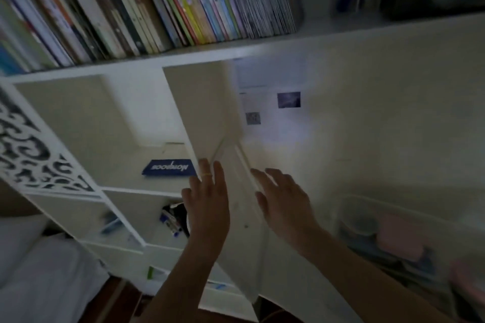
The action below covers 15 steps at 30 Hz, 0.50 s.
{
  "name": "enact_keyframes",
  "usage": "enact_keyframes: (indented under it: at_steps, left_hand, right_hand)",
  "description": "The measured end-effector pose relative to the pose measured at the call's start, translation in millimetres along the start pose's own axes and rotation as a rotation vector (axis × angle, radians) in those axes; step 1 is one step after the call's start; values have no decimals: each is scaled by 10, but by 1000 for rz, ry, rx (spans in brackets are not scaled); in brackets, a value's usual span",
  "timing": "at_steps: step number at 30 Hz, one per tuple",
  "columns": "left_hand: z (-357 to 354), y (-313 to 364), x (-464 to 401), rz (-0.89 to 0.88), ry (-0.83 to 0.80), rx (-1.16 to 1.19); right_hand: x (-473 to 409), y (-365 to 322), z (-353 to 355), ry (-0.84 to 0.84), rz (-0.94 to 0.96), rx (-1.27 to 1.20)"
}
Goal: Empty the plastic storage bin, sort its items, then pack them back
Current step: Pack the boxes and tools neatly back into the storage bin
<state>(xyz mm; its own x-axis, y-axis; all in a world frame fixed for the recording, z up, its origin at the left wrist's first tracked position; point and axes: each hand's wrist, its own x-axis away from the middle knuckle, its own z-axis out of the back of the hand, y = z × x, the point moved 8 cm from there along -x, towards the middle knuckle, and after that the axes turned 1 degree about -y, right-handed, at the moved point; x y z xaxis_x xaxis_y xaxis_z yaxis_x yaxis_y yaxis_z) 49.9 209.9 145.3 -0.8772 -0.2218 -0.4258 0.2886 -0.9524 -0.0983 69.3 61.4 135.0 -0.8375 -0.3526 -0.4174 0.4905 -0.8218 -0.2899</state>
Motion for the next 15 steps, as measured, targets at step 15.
enact_keyframes:
  at_steps: [15]
  left_hand:
    - [-247, 1051, 298, 87, -675, 1642]
  right_hand:
    - [283, 1161, 167, -53, -756, -690]
